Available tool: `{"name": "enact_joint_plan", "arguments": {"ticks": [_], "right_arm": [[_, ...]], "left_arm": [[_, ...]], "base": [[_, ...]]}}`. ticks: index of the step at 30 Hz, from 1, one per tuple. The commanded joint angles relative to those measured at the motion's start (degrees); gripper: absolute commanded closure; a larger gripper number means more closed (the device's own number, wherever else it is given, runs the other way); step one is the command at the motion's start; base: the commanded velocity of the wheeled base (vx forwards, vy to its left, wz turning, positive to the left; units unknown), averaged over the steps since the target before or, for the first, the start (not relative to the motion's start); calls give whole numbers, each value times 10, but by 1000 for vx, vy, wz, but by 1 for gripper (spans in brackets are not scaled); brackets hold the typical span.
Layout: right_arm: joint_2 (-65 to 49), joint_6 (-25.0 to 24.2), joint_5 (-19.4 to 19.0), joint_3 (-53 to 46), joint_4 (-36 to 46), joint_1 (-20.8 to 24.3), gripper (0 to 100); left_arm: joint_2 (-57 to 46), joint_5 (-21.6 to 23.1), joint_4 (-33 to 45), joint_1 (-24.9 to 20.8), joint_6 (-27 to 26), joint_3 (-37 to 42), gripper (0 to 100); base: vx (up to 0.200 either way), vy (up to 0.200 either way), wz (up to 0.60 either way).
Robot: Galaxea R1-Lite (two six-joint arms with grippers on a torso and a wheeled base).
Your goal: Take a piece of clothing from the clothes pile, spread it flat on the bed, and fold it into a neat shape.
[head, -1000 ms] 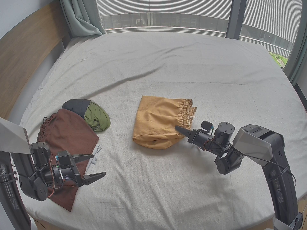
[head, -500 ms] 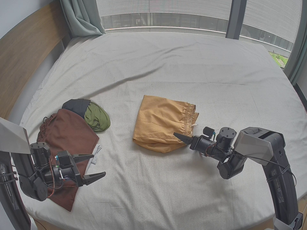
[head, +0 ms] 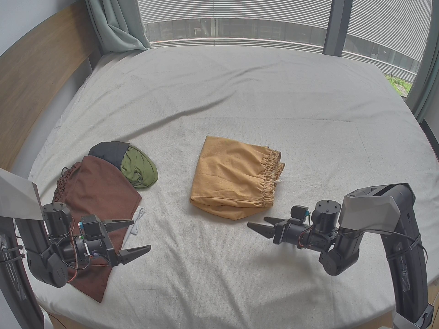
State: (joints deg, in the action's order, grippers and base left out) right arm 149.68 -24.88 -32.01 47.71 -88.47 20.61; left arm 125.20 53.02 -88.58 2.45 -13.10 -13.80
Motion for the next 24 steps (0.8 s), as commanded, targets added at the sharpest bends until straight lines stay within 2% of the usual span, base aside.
{"name": "enact_joint_plan", "arguments": {"ticks": [1,6,10,24], "right_arm": [[-60,18,13,-75,0,56,0],[-108,12,13,-76,0,79,0],[-157,-31,13,-40,1,91,0],[-156,-87,15,83,5,75,0]], "left_arm": [[-1,0,0,-1,0,0,0],[-3,1,0,1,0,-1,0],[-3,1,0,1,0,-1,0],[-1,0,0,0,-1,0,0]], "base": [[0,0,0],[0,0,0],[0,0,0],[0,0,0]]}}
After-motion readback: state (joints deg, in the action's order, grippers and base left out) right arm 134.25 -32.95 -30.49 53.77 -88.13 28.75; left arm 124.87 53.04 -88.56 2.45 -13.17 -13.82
